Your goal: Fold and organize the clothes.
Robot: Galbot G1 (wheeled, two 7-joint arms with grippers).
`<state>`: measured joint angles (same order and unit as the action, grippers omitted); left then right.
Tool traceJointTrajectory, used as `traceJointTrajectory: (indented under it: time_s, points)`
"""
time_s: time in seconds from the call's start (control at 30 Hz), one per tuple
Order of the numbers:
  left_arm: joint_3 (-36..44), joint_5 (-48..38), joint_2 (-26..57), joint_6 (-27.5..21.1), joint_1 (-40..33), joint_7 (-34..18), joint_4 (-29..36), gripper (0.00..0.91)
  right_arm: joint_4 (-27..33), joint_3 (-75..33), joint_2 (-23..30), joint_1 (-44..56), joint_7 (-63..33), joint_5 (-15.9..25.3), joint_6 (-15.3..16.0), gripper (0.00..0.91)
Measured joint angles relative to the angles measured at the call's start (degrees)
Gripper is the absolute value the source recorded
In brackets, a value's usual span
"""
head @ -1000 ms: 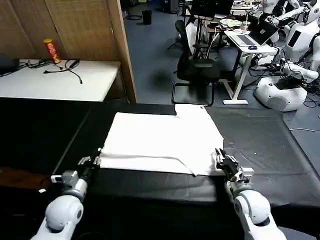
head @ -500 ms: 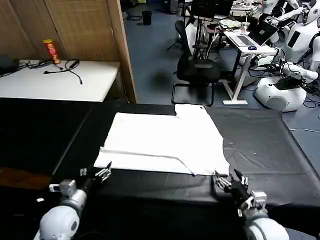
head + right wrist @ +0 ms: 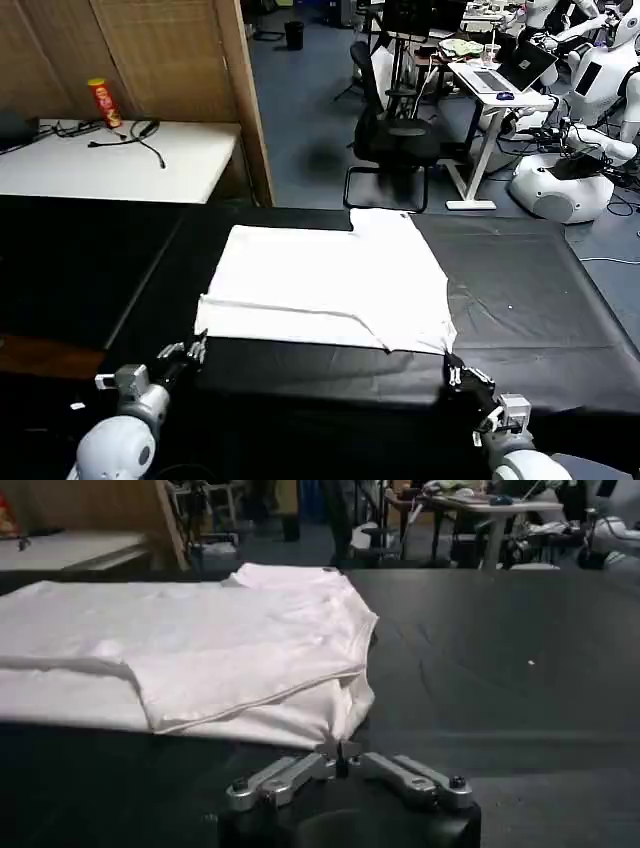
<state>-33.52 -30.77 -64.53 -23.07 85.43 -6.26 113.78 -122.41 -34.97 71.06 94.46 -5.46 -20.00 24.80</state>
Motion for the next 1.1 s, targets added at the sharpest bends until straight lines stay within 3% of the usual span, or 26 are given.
traceJointTrajectory:
  time_s: [0.13,0.47,0.5,0.53,0.87,1.0,1.1]
  points:
    - [-0.9,0.9,0.5,-1.5,2.0,-1.5,2.5,0.0,-4.5,-0.7,-0.6,3.0,-0.9,1.1,2.8,0.039]
    - [-4.5,5.6,0.6,-2.3,11.6,-1.9,10.0,0.0,-9.5,-1.4,-2.4,8.9,-1.4,2.4,4.5,0.049]
    - [-5.0,5.5,0.4,-2.3,12.8,-2.0,10.6,0.878,-9.8,-1.4,-2.5,9.2,-1.4,2.4,4.6,0.283]
    - [-5.4,5.4,0.3,-2.3,13.9,-2.0,11.1,0.878,-10.1,-1.3,-2.6,9.6,-1.4,2.3,5.1,0.878]
    - [-8.7,5.8,-0.7,-4.3,20.2,-2.9,15.2,0.878,-13.9,-0.8,-2.2,14.2,-1.0,5.7,8.6,0.878]
    - [-10.1,5.8,-0.8,-6.2,21.9,-3.2,17.1,0.878,-16.2,-1.7,-2.2,15.5,-1.6,3.3,8.6,0.878]
    - [-11.1,5.1,-1.0,-8.7,21.8,-3.1,18.7,0.878,-17.3,-2.7,-2.6,13.9,-1.0,0.4,6.4,0.878]
